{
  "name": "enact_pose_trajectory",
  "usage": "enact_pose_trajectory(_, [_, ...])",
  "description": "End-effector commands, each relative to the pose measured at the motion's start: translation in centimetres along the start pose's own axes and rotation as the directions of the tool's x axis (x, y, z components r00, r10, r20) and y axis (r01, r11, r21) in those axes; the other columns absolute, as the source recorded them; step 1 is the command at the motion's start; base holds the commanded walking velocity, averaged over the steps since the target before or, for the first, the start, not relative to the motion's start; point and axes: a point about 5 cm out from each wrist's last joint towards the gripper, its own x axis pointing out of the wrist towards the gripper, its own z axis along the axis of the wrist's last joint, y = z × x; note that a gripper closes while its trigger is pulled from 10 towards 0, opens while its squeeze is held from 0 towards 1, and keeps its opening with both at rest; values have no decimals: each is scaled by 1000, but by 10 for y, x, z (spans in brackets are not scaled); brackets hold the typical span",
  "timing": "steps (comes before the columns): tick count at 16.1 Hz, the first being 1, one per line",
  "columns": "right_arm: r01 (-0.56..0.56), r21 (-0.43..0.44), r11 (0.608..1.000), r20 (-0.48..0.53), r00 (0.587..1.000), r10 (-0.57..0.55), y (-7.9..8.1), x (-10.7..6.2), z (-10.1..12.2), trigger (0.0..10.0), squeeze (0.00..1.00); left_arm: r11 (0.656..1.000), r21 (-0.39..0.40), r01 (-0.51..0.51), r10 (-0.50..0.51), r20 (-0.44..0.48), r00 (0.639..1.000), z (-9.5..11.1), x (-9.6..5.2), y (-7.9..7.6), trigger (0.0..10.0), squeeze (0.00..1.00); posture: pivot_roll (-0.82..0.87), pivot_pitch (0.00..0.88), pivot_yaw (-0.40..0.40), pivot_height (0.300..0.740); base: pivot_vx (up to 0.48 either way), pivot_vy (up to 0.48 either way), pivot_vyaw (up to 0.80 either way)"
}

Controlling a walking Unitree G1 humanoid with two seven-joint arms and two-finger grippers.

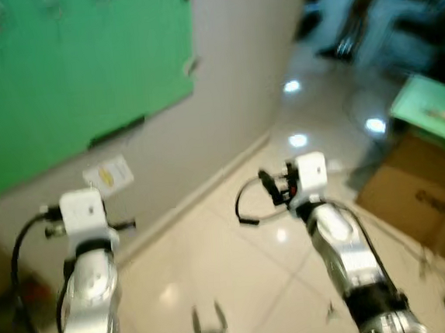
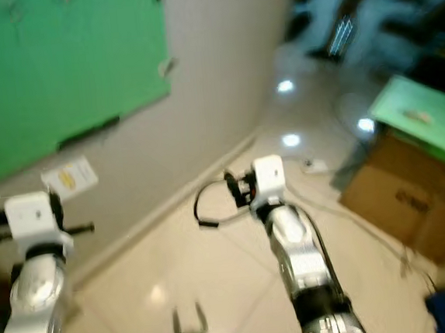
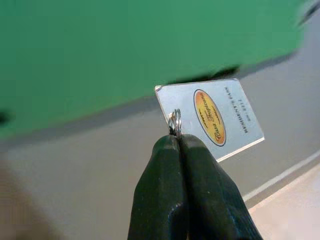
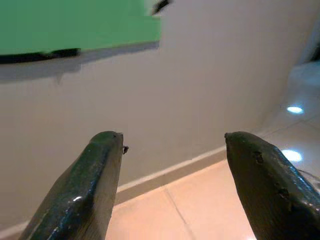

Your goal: Hang keys on a hook

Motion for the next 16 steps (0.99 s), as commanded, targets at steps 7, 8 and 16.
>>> enact_pose_trajectory(7, [-112, 8, 994, -10, 994, 112, 9, 3, 0, 10000, 341, 999, -37, 38, -36, 48, 998, 16, 13, -13, 10000, 0, 74, 37, -132, 740, 0, 0, 0])
enact_pose_trajectory(8, [-146, 12, 989, -11, 989, 146, 14, 4, 1, 10000, 349, 998, -42, 55, -52, 66, 996, 21, 16, -15, 10000, 0, 76, 35, -133, 740, 0, 0, 0])
enact_pose_trajectory(16, [-86, 5, 996, -21, 996, 86, 6, 4, -2, 10000, 235, 999, -46, 16, -15, 22, 1000, 13, 15, -10, 10000, 0, 81, 18, -114, 740, 170, 0, 216])
